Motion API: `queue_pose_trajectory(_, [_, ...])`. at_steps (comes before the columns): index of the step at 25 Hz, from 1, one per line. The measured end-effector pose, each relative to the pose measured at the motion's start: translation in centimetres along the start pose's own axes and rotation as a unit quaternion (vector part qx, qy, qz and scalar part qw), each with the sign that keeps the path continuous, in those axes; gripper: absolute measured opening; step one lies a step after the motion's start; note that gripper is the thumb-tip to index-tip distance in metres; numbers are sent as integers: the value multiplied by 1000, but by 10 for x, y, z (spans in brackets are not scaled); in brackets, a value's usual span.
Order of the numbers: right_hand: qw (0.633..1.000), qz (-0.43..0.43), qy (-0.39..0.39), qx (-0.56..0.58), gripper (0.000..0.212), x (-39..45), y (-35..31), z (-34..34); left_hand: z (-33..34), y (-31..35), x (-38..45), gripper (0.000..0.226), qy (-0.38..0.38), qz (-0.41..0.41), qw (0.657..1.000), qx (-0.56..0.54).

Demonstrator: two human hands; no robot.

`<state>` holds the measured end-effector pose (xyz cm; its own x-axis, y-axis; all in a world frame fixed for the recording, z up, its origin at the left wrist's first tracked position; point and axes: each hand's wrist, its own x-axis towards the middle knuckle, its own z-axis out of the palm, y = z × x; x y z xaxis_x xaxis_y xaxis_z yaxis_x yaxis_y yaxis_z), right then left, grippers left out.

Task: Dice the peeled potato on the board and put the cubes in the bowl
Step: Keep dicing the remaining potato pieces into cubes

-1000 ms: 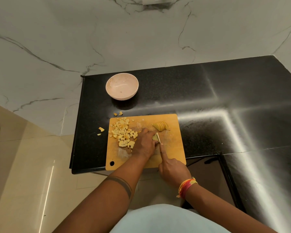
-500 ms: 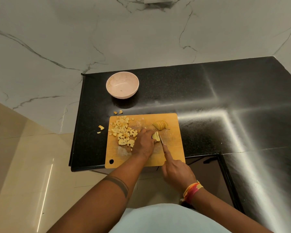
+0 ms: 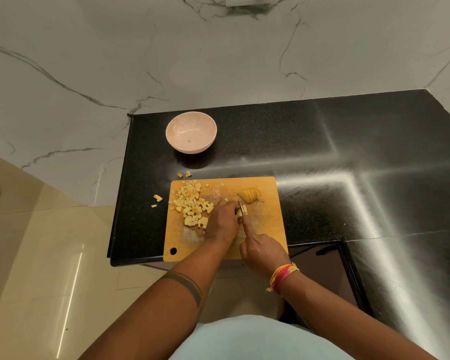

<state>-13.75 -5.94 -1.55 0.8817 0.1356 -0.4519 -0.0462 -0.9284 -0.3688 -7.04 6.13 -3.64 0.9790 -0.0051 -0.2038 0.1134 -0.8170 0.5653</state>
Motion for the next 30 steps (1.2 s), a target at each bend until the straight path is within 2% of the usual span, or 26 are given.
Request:
queue_pose_trajectory(10, [1000, -13, -14, 10, 79, -52, 26, 21, 3, -1, 4, 31, -8, -5, 1000, -3])
queue_pose_trajectory(14, [999, -13, 21, 26, 77, -37, 17, 7, 2, -2, 4, 29, 8, -16, 1000, -4])
queue_pose_trajectory(23, [1000, -4, 7, 18, 74, -5, 1, 2, 1, -1, 8, 22, 11, -39, 999, 1])
queue_pose_trajectory(28, [1000, -18, -14, 19, 74, 0, 5, 4, -1, -1, 9, 14, 0, -10, 999, 38])
queue_pose_trajectory(30, [999, -21, -20, 18, 74, -1, 10, 3, 2, -1, 10, 12, 5, -33, 999, 25])
